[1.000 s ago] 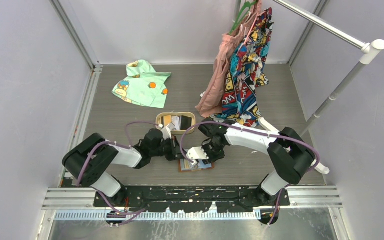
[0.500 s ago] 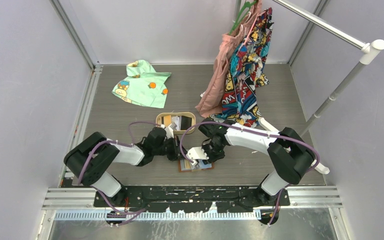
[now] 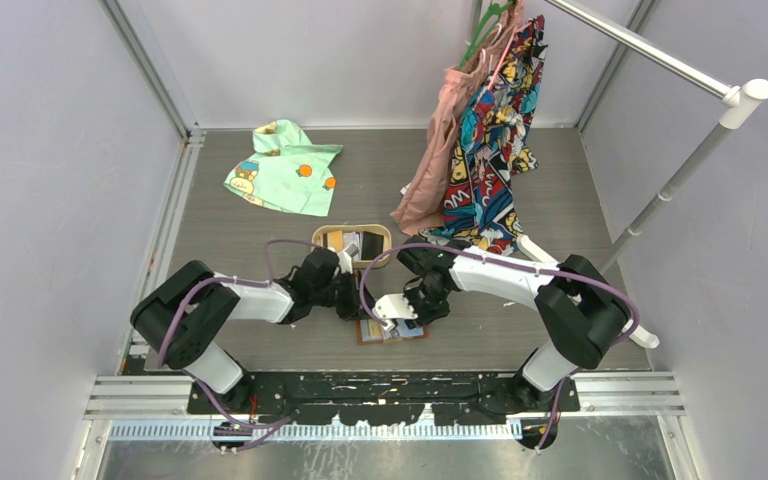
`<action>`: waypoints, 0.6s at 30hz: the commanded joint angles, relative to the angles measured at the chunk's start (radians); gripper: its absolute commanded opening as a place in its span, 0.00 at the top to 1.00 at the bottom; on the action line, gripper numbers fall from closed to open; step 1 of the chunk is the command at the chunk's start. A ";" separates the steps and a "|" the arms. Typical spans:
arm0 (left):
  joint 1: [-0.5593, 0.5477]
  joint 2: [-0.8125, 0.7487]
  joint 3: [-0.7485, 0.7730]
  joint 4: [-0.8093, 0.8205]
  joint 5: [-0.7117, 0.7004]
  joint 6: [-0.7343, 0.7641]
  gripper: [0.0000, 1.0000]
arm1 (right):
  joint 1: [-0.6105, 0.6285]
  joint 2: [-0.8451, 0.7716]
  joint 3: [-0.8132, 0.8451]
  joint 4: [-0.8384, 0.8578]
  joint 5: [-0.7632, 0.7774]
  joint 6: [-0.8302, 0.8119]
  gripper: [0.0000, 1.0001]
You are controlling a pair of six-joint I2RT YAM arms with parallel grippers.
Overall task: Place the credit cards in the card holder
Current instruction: Insert the credit card into the card holder.
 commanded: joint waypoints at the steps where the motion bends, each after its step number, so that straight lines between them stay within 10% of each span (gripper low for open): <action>1: -0.005 0.029 0.013 -0.101 0.001 0.041 1.00 | 0.008 -0.002 0.031 -0.004 -0.006 0.004 0.73; 18: -0.005 0.100 0.070 -0.114 0.049 0.081 1.00 | 0.016 0.000 0.033 0.000 -0.005 0.013 0.73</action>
